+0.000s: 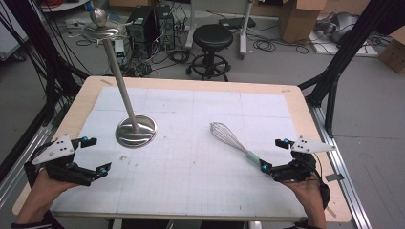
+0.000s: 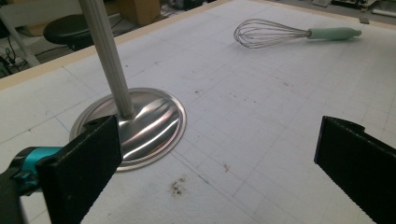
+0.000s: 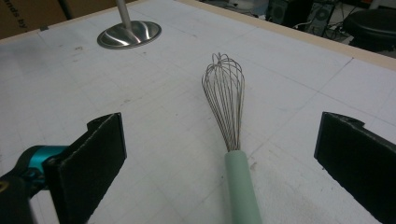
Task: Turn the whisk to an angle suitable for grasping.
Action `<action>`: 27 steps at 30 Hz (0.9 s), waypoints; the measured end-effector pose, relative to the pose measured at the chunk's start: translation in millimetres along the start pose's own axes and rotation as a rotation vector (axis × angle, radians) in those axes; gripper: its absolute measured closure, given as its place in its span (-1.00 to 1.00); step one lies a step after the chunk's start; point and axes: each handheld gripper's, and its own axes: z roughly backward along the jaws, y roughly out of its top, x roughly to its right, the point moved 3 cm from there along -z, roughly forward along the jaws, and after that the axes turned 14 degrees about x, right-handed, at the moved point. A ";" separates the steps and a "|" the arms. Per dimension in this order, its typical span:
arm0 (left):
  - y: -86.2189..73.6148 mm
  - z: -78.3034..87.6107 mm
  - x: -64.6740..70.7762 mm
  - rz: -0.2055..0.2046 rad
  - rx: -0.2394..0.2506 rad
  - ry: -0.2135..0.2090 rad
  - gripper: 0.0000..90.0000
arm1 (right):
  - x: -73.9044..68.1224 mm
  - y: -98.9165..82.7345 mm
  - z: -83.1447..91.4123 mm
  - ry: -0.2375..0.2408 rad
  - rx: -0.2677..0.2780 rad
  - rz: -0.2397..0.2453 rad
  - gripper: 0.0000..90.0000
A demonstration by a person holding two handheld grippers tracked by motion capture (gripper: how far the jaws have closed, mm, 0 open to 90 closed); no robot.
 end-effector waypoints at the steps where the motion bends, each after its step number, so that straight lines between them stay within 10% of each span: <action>1: 0.0 0.0 0.0 0.000 0.000 0.000 -0.96 | 0.0 0.0 0.0 0.000 0.000 0.000 -0.97; 27: 0.2 2.1 0.7 -0.004 0.009 -0.023 -0.96 | 5.7 4.0 -6.3 0.027 -0.089 0.049 -0.97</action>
